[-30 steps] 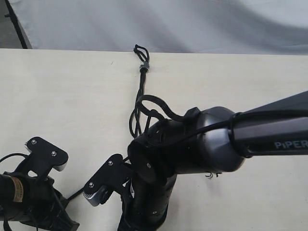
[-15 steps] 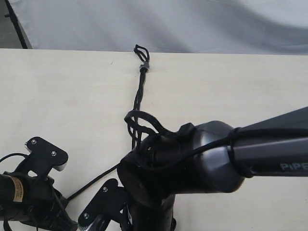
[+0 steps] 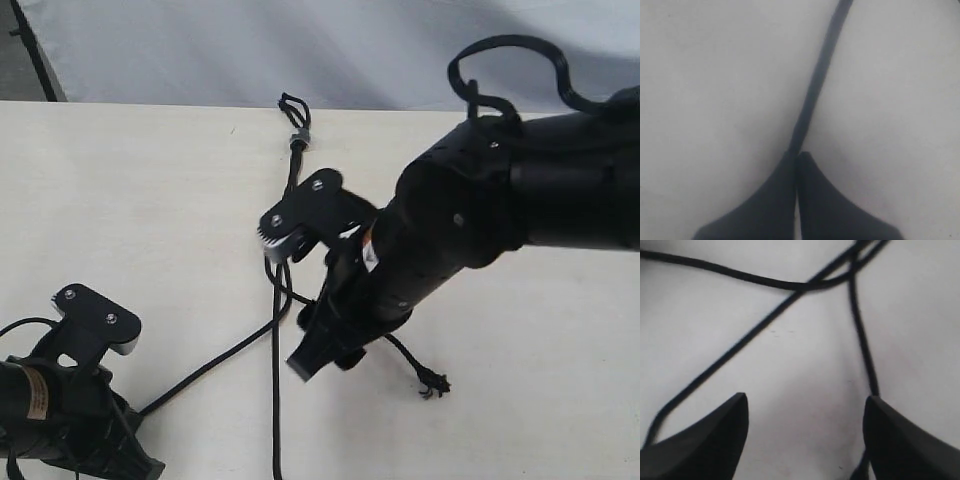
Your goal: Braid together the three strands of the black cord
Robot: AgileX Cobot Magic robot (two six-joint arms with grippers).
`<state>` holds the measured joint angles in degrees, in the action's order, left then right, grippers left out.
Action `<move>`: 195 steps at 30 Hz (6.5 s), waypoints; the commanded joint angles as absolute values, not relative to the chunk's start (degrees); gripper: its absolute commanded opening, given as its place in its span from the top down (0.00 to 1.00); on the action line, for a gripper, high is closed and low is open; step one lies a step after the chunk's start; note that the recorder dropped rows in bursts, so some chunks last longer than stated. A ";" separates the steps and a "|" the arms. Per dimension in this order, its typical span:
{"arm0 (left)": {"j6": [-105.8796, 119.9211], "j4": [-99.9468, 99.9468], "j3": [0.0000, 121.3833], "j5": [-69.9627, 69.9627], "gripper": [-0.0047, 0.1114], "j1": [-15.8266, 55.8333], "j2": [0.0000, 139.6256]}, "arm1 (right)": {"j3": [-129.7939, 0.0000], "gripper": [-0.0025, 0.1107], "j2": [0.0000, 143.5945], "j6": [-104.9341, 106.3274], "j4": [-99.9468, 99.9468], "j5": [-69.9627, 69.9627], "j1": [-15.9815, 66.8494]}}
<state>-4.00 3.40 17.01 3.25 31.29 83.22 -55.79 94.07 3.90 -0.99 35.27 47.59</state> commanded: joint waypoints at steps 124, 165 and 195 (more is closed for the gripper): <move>-7.71 3.27 12.79 1.12 0.96 31.64 83.27 | -49.81 0.47 101.07 -3.00 4.04 13.21 66.44; -7.71 3.27 12.79 1.22 0.96 31.64 83.27 | -49.94 0.98 98.95 -2.32 -21.74 21.45 46.05; -7.71 3.27 12.79 1.22 0.96 31.64 83.27 | -49.94 0.98 108.87 -1.71 -15.94 26.62 30.61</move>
